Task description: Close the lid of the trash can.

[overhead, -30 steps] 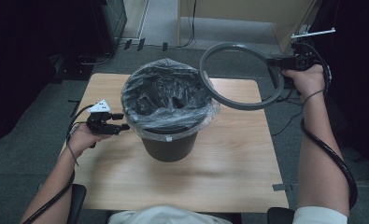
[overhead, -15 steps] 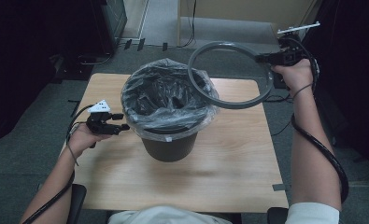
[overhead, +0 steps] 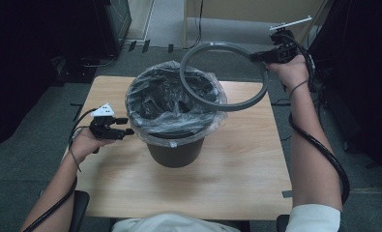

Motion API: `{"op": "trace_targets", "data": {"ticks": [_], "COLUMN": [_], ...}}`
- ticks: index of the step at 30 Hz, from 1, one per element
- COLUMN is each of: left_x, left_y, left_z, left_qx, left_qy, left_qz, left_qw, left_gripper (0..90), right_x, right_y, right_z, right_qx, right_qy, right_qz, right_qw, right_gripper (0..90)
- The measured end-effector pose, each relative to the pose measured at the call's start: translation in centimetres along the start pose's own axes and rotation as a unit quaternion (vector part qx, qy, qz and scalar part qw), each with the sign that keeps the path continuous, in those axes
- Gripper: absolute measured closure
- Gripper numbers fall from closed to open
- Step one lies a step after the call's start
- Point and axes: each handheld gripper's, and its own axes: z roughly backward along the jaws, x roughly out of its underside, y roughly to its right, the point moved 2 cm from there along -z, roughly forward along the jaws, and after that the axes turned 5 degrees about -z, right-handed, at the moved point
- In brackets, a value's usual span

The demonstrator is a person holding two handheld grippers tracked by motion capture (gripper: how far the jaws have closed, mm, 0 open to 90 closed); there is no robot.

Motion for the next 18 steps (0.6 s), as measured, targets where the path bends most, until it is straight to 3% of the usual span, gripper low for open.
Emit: {"op": "trace_targets", "data": {"ticks": [18], "left_x": [0.0], "left_y": [-0.1], "left_z": [0.1], "left_qx": [0.001], "left_qy": [0.004], "left_qz": [0.000], "left_qw": [1.0000], "left_gripper": [35.6], "right_x": [-1.1], "right_y": [-2.7], "right_z": [-2.3], "right_qx": [-0.020], "right_qy": [-0.010], "right_qz": [0.009], "right_qw": [0.9997], "right_gripper": [78.7]}}
